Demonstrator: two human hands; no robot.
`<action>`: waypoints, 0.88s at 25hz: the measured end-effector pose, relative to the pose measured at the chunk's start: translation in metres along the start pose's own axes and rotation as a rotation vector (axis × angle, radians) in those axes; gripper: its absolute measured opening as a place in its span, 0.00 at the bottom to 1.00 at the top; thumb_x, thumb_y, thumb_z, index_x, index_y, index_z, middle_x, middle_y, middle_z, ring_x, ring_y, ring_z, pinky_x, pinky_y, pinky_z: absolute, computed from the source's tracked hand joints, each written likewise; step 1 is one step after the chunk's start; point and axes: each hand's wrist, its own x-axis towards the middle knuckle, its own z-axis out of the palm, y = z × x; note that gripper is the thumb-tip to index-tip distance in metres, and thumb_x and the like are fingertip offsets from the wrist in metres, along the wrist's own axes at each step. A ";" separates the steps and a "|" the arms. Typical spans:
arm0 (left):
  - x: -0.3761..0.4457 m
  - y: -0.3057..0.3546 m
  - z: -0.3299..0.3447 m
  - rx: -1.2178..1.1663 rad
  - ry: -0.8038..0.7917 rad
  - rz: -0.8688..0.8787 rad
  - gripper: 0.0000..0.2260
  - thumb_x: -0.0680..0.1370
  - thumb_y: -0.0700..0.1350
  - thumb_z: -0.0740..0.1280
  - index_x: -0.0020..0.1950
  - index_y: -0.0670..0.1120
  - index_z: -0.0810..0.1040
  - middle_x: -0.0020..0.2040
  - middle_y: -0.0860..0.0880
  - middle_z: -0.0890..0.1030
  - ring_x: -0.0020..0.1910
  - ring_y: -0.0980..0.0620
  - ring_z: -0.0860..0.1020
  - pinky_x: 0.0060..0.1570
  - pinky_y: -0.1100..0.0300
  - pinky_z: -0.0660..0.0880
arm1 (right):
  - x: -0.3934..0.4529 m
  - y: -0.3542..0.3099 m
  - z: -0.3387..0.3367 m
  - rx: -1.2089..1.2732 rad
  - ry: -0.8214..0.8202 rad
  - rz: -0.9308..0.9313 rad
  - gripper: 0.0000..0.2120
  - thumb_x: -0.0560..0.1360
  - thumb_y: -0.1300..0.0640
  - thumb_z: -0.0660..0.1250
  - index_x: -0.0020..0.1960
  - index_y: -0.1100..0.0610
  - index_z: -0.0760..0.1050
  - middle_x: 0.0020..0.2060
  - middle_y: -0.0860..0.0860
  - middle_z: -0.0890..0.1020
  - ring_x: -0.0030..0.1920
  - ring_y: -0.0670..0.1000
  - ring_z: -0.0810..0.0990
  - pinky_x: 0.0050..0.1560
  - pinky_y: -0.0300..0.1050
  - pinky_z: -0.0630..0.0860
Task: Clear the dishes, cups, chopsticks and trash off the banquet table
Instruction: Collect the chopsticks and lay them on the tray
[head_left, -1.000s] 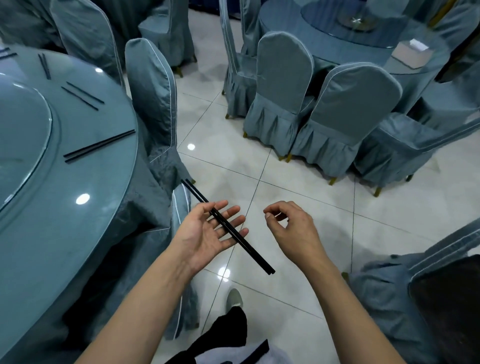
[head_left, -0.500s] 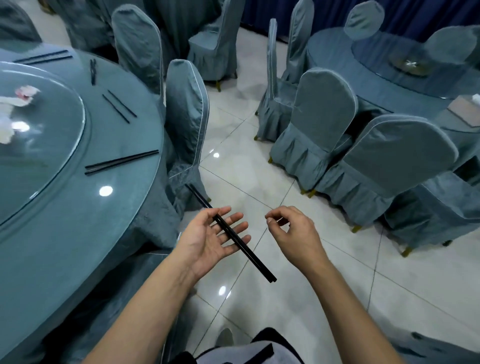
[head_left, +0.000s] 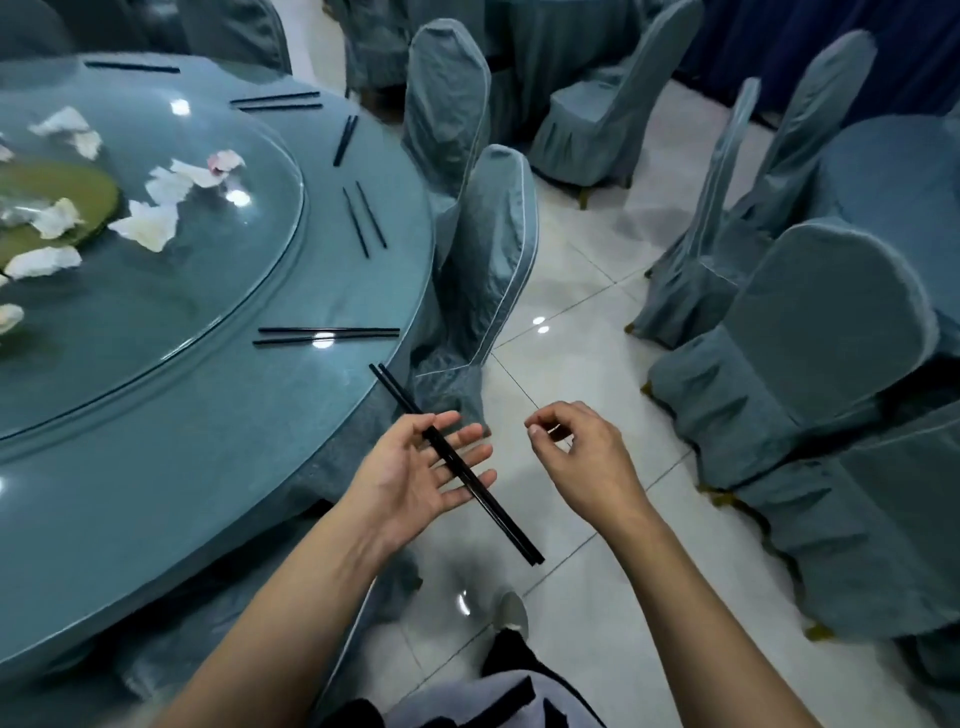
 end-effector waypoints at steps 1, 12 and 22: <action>0.012 0.004 0.007 -0.018 0.022 0.022 0.24 0.71 0.47 0.68 0.66 0.42 0.75 0.57 0.39 0.84 0.55 0.39 0.84 0.48 0.39 0.81 | 0.021 0.003 -0.004 -0.008 -0.030 -0.026 0.03 0.79 0.51 0.68 0.48 0.45 0.80 0.44 0.39 0.80 0.47 0.40 0.78 0.59 0.56 0.75; 0.078 0.044 0.026 -0.238 0.246 0.230 0.18 0.80 0.47 0.62 0.67 0.41 0.74 0.57 0.39 0.85 0.53 0.39 0.85 0.48 0.40 0.82 | 0.176 0.006 0.016 0.041 -0.301 -0.233 0.03 0.77 0.52 0.69 0.46 0.45 0.81 0.43 0.40 0.81 0.45 0.41 0.80 0.56 0.53 0.78; 0.119 0.102 -0.021 -0.391 0.404 0.338 0.20 0.71 0.47 0.67 0.62 0.42 0.78 0.54 0.41 0.85 0.48 0.41 0.85 0.49 0.42 0.82 | 0.283 -0.037 0.100 -0.038 -0.544 -0.346 0.02 0.77 0.53 0.70 0.47 0.47 0.81 0.44 0.43 0.80 0.48 0.47 0.80 0.60 0.56 0.75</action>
